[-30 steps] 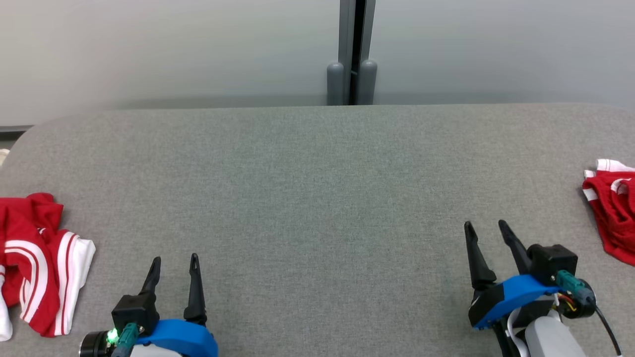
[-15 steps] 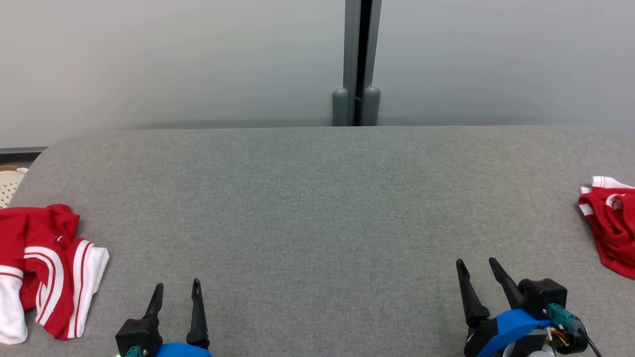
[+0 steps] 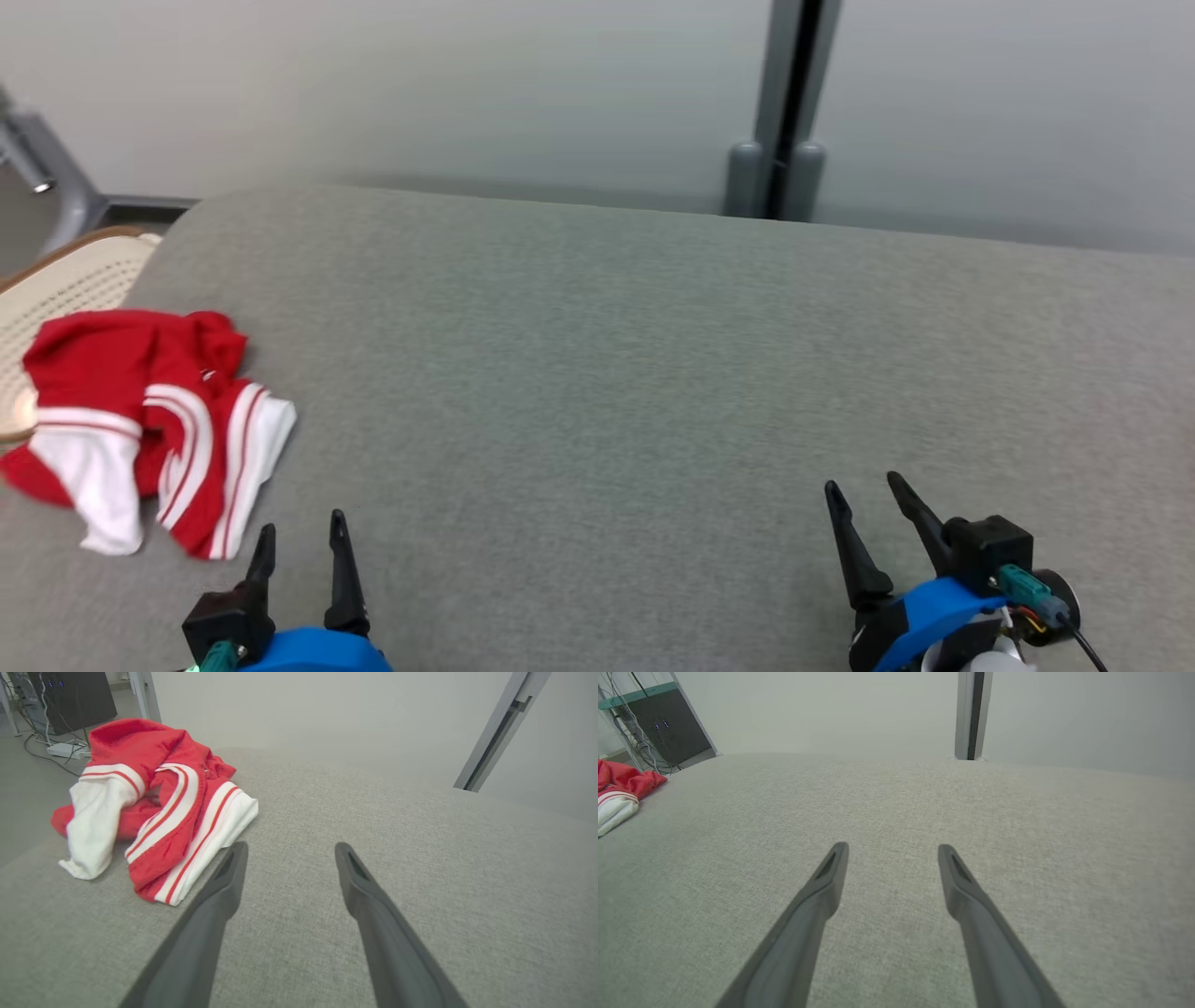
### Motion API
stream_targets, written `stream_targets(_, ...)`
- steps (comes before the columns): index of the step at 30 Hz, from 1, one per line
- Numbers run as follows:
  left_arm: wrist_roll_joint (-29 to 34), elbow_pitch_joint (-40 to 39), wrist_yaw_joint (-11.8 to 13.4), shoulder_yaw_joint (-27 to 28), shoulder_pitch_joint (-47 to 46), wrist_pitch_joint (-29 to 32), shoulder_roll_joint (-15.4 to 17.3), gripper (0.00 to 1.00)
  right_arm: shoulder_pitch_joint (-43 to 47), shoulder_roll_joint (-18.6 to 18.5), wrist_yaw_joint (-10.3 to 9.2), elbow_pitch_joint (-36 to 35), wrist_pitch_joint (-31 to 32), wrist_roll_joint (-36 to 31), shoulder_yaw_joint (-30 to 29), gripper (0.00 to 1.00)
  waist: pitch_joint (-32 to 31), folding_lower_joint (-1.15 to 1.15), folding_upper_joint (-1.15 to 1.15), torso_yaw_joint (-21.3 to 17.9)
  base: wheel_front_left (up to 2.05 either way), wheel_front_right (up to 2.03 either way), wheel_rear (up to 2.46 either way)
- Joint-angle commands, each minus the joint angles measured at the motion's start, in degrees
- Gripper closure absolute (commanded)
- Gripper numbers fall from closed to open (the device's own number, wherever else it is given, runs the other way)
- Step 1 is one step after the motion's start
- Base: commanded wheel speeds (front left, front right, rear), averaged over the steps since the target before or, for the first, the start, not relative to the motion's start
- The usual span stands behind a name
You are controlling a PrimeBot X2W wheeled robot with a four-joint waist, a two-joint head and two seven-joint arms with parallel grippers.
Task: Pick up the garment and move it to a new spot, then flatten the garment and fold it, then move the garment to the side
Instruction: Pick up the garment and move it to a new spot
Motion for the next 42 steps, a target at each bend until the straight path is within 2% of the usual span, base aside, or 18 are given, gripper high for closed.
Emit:
stream_targets(1, 0.0, 0.1, 0.3, 0.5, -0.6, 0.0, 0.1, 0.00, -0.4, -0.1, 0.00, -0.3, -0.2, 0.0, 0.5, 0.00, 1.5, 0.00, 0.00, 1.9, 0.00, 0.00, 0.00)
stream_targets(9, -1.1, 0.2, 1.0, 2.8, -0.4, 0.0, 0.0, 0.00, -1.0, -0.1, 0.00, 0.0, -0.2, -0.5, 1.5, 0.00, 2.6, 0.00, 0.00, 10.1, 0.00, 0.00, 0.00)
stream_targets(15, -1.2, 0.9, 1.1, 5.3, 0.2, 0.0, 0.0, 0.00, -1.7, -0.1, 0.00, 0.2, -0.2, -0.8, 2.8, 0.00, 3.2, 0.00, 0.00, 12.5, 0.00, 0.00, 0.00)
stream_targets(19, -0.9, 2.2, 0.5, 7.3, -2.3, 0.0, 0.0, 0.00, -2.6, -0.1, 0.00, 0.2, -0.2, -1.5, 3.1, 0.00, 4.3, 0.00, 0.00, 12.3, 0.00, 0.00, 0.00)
stream_targets(23, -0.5, 3.7, -1.3, 10.2, -6.3, 0.0, 0.1, 0.00, -3.0, -0.1, 0.00, 0.2, -0.2, -3.2, 2.3, 0.00, 6.3, 0.00, 0.00, 11.3, 0.00, 0.00, 0.00)
stream_targets(28, 0.8, 8.7, -2.9, 13.5, -14.4, 0.0, 3.2, 0.00, -4.4, -0.1, 0.00, 0.0, -0.2, -5.7, 0.8, 0.00, 9.9, 0.00, 0.00, 9.6, 0.00, 0.00, 0.00)
stream_targets(42, 2.8, 29.0, -2.3, 15.1, -30.5, 0.0, 11.1, 0.00, -7.4, -0.7, -0.07, 0.1, 0.2, -10.0, -2.6, 0.00, 17.9, 0.00, 0.00, 5.4, 0.00, 0.00, 0.00)
